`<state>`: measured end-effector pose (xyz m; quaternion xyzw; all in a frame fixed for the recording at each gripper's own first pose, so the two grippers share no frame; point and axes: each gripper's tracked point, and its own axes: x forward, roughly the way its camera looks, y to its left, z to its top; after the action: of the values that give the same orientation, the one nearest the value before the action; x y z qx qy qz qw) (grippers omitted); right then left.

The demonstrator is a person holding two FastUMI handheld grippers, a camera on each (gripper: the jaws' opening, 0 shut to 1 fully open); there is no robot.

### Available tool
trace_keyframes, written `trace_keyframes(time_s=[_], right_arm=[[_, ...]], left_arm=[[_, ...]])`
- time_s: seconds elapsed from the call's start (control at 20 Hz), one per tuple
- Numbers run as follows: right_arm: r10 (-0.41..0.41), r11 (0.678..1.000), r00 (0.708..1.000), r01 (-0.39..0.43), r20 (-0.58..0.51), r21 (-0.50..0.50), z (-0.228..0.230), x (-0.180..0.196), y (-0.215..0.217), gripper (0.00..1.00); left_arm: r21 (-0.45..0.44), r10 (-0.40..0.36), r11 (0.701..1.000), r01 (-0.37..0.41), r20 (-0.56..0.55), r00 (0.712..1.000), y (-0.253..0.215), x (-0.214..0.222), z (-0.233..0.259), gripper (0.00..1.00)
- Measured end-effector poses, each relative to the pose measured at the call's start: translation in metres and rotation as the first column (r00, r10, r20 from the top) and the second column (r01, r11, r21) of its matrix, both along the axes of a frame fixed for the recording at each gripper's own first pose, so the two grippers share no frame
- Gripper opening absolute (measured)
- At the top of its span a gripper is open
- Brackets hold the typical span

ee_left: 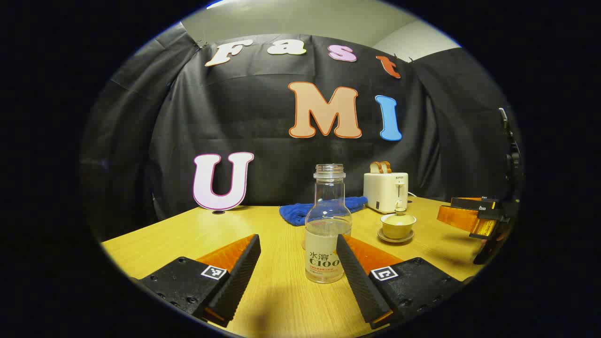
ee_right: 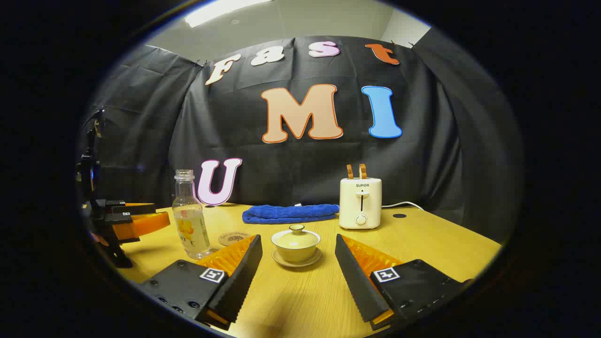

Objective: Open the teacup lid with one hand, grasp the water bottle and pour water into the teacup with the other hand; after pouring, place the water bottle on the coaster and then close the teacup lid.

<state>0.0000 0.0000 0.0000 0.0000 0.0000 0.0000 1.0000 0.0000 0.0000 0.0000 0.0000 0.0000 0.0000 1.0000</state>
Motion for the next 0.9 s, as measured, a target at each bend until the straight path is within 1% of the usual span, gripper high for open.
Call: trace_keyframes(time_s=[0.2, 0.5, 0.9], right_arm=[[0.000, 1.000, 1.000, 0.000, 0.001, 0.000, 0.0002, 0.0003, -0.0003, 0.99], [0.000, 1.000, 1.000, 0.000, 0.001, 0.000, -0.0002, 0.0006, -0.0001, 0.96], [0.001, 1.000, 1.000, -0.001, 0.001, 0.001, 0.0003, 0.0006, 0.0000, 0.98]], left_arm=[[0.000, 0.001, 1.000, -0.001, 0.001, 1.000, -0.0003, -0.0005, -0.0009, 0.95], [0.002, 0.001, 1.000, -0.001, 0.002, 1.000, -0.0002, -0.0006, -0.0006, 0.95], [0.003, 0.011, 1.000, -0.011, 0.003, 1.000, 0.0011, 0.0004, -0.0013, 0.95]])
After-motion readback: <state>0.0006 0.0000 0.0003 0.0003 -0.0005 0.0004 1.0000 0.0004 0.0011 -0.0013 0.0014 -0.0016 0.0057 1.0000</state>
